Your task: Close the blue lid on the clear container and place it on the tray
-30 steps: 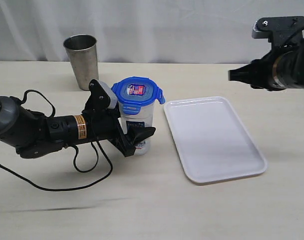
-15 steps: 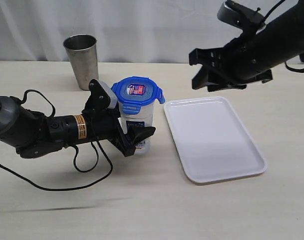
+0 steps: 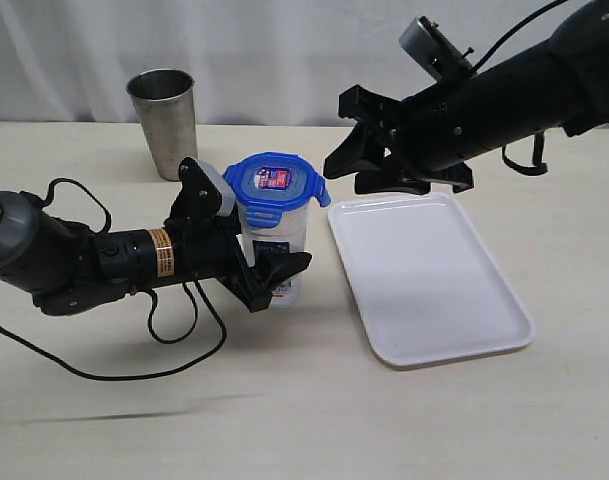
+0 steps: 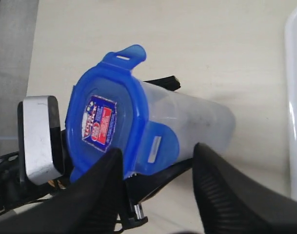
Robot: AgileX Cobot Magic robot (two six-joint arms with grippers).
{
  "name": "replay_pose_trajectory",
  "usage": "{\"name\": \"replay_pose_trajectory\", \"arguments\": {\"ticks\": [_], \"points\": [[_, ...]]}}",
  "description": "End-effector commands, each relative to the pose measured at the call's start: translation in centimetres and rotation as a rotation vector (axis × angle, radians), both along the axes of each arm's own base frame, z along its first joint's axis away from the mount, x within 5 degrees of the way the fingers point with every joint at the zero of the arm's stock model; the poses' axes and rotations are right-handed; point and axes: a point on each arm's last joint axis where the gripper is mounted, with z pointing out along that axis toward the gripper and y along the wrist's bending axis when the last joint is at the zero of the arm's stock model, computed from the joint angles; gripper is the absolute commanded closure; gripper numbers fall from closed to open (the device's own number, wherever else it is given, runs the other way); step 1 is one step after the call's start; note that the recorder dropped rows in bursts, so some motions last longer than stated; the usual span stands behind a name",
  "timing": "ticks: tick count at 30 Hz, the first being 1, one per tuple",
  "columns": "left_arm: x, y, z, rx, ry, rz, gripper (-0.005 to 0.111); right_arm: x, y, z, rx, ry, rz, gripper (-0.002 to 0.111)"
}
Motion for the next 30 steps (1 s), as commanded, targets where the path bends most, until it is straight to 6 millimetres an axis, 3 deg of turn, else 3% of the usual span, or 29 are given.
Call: {"name": "replay_pose_trajectory", "arguments": {"ticks": [1, 9, 15, 27, 30], "points": [[0.1, 0.5, -0.7, 0.072, 0.021, 0.025, 0.107, 0.5, 0.4, -0.7, 0.043, -0.001, 0.016, 0.065], [0.1, 0.5, -0.7, 0.072, 0.021, 0.025, 0.107, 0.8, 0.7, -1.4, 0.068, 0.014, 0.031, 0.065], [0.1, 0.5, -0.7, 0.074, 0.023, 0.029, 0.107, 0.6, 2.7, -2.3, 0.046, 0.000, 0.055, 0.065], [0.1, 0.5, -0.7, 0.073, 0.022, 0.027, 0.107, 0.7, 2.6, -2.4, 0.046, 0.006, 0.033, 0.065], [0.1, 0.5, -0.7, 0.073, 0.022, 0.027, 0.107, 0.9, 2.6, -2.8, 0.045, 0.018, 0.023, 0.069]]}}
